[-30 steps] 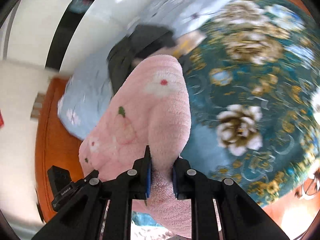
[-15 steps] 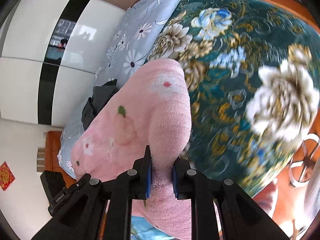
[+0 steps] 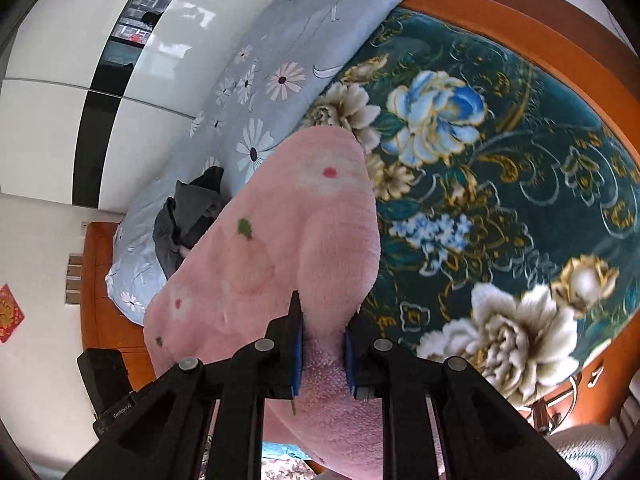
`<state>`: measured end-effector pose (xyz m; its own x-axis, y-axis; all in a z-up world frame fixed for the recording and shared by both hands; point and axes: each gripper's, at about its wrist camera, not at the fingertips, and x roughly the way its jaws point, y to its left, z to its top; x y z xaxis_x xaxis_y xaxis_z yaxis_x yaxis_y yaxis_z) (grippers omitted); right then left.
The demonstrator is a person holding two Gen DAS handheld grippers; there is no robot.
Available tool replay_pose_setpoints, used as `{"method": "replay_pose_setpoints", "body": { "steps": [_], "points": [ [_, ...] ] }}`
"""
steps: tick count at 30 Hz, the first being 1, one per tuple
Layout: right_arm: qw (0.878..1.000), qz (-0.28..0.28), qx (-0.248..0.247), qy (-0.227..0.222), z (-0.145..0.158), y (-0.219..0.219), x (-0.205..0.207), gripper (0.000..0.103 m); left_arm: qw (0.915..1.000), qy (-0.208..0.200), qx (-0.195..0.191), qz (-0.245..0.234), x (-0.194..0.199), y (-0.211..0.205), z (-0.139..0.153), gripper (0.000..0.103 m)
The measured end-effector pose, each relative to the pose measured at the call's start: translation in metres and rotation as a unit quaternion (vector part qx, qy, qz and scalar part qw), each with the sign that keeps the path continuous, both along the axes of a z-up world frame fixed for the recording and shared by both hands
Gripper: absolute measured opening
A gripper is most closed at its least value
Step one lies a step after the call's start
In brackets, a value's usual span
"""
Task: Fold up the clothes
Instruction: 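Lift the folded pants with both grippers and carry them toward the pillow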
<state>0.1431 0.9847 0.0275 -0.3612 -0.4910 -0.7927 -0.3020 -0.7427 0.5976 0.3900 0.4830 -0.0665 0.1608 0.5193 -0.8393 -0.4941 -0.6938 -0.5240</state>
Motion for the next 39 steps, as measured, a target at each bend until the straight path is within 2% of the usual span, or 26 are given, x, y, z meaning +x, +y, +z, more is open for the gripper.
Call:
{"method": "replay_pose_setpoints", "body": {
  "steps": [7,12,16,21,26,30,39],
  "points": [
    [1.0,-0.027,-0.007,0.002,0.001,0.017,-0.014,0.017,0.9998,-0.021,-0.004,-0.004,-0.021,0.038,-0.018,0.039],
    [0.997,-0.065,-0.001,-0.029,-0.012,0.037,-0.022,0.017,0.9984,-0.046,-0.006,-0.033,-0.03,0.067,-0.04,0.039],
    [0.995,-0.072,0.016,-0.062,-0.033,0.038,-0.033,0.017,0.9963,-0.072,-0.023,-0.041,-0.043,0.077,-0.071,0.039],
    [0.993,-0.063,0.022,-0.099,-0.064,0.046,-0.053,0.017,0.9922,-0.11,-0.054,-0.023,-0.052,0.094,-0.115,0.039],
    [0.992,-0.045,0.007,-0.114,-0.096,0.066,-0.096,0.017,0.9909,-0.107,-0.082,-0.006,-0.067,0.123,-0.136,0.039],
    [0.993,-0.012,-0.002,-0.117,-0.119,0.077,-0.151,0.017,0.9901,-0.097,-0.099,0.023,-0.092,0.15,-0.147,0.039],
    [0.996,0.009,0.003,-0.09,-0.138,0.105,-0.248,0.017,0.9907,-0.068,-0.109,0.046,-0.152,0.224,-0.173,0.039]
  ]
}}
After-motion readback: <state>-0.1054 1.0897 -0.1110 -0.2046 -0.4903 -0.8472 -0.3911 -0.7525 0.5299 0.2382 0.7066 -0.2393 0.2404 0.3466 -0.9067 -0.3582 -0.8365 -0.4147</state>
